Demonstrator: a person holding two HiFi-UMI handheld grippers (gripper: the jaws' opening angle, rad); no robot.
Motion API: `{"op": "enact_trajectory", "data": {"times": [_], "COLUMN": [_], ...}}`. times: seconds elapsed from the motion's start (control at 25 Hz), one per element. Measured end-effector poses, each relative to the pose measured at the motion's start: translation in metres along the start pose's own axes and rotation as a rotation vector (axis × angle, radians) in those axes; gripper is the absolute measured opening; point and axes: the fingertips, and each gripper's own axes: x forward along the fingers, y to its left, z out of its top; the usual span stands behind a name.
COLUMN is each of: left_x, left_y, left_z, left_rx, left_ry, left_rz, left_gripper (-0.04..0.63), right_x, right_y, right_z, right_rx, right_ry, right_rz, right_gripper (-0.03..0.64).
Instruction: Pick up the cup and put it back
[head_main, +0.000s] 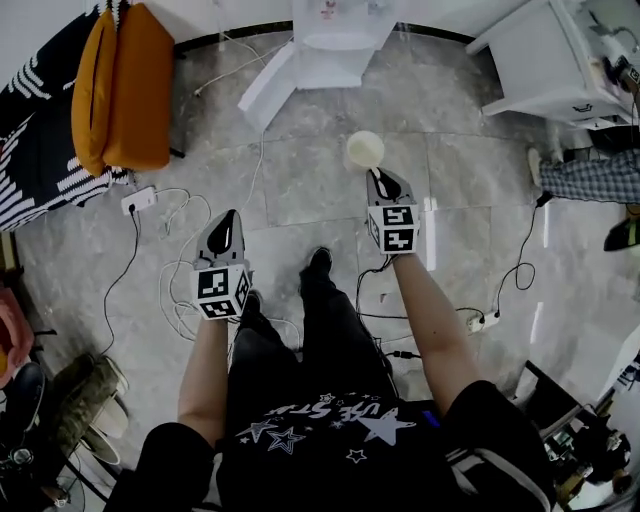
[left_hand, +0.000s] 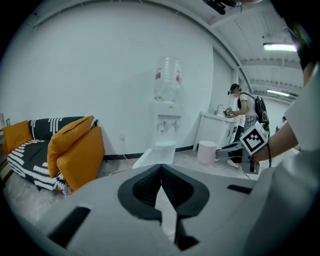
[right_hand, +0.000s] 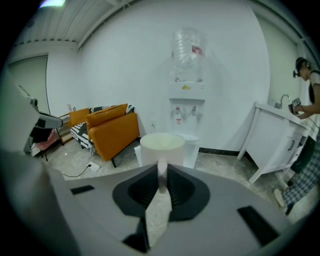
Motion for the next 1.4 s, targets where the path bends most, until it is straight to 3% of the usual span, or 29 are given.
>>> {"op": "enact_trajectory", "data": {"times": [0.24,0.56,1.04,1.4], "left_x": [-0.041,-0.124,-0.226,-0.254], "left_y": [-0.01,0.014,0.063,0.077], "left_z": [0.043,0.063,0.034,0.033], "left_rx": [0.05,0.083,0.12,0.12], "left_ry": [-0.105,-0.195,-0.222,-0.254], "left_rz": [-0.105,-0.199,-0.289,-0.346], "left_gripper": [0.009,0.009,0.009,0.009], "right_x": [-0.075,-0.155,-0.229,-0.246], "right_y": [0.039,0.13,0.251,0.293], "right_z": [0.039,0.079,0.052,0.048], "right_rx": [0.01,0.025,0.039,0.017], "right_ry": [-0.105,-0.21,-0.216,-0.215], "right_rz": [-0.053,-0.133,-0.187,-0.198], "right_gripper": [0.044,0.044,0.044,0.044]}}
